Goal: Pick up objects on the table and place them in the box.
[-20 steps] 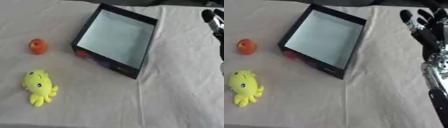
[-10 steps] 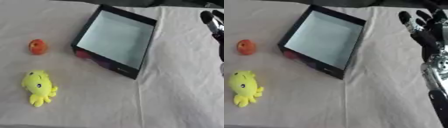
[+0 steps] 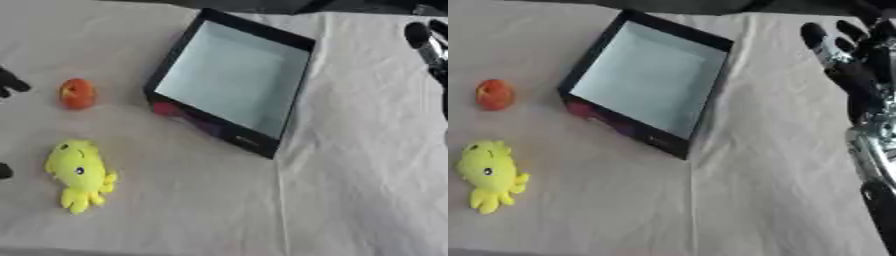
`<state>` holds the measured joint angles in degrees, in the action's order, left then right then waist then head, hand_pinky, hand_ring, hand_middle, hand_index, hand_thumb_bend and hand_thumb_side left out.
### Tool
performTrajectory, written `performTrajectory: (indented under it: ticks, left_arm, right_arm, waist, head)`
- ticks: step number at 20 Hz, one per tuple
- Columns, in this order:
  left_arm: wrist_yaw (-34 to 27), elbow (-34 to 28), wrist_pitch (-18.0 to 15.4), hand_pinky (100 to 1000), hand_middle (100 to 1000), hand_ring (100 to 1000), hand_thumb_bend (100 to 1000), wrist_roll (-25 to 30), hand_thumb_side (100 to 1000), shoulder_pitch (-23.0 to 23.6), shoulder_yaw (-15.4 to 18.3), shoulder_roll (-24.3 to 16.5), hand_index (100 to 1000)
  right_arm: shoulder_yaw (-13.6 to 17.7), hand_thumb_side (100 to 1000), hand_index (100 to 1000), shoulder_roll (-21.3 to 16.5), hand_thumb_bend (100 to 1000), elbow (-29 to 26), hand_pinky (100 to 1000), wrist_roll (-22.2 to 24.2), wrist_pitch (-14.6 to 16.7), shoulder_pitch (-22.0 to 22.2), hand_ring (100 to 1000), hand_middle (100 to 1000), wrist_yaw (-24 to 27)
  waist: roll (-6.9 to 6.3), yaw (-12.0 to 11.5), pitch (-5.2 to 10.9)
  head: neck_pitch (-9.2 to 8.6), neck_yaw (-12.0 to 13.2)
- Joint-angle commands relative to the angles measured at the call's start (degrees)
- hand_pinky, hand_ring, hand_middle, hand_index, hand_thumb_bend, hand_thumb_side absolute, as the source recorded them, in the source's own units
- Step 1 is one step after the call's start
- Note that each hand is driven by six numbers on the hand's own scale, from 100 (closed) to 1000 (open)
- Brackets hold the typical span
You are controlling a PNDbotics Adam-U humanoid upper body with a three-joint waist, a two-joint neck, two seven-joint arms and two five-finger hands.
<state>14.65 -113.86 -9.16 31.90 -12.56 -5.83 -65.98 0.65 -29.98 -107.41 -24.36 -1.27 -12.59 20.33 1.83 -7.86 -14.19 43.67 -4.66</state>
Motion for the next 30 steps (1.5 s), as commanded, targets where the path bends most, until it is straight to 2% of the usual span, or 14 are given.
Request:
performTrajectory:
  ticks: [1,8,11,23,30]
  left_arm:
    - [2.9,-0.7,-0.6,816,792,762,609,1.9,342,-0.8,-0.8,-0.6,891]
    - [8.1,0.2,-0.1,814,799,774,625,4.9,253,-2.4,-3.7,2.4,898]
    - [10.6,2.3,-0.6,813,798,773,595,5.6,195,-3.7,-5.1,4.1,897]
    - [14.6,9.9,-2.8,814,799,776,617,7.9,206,-9.0,-8.9,10.2,911]
    - [18.2,13.3,-4.5,813,797,773,521,8.3,149,-12.0,-11.4,13.8,902]
  right_arm:
    - [0.2,317,852,-0.7,718,-0.2,929,0.3,0.0,-0.6,895,922,-0.2]
    - [0.1,315,852,-0.2,717,0.1,929,0.5,0.1,-0.8,895,922,-0.2]
    - [0.0,315,852,0.1,716,0.2,930,0.6,0.1,-0.9,895,922,-0.2]
    - [-0.2,312,853,0.7,715,0.5,930,0.8,0.1,-1.0,896,923,-0.2]
    - [-0.4,310,853,1.0,714,0.6,931,1.1,0.1,-1.1,894,921,-0.1]
  waist:
    - [-0.26,0.0,0.56]
    - [-0.32,0.4,0.12]
    - [-0.4,0.7,-0.12]
    - [-0.57,1.2,-0.91]
    - [-0.53,1.3,-1.04]
  head:
    - [-0.23,0.1]
    - [-0.23,0.4]
    - [-0.26,0.7]
    - [-0.4,1.1]
    - [-0.51,1.5]
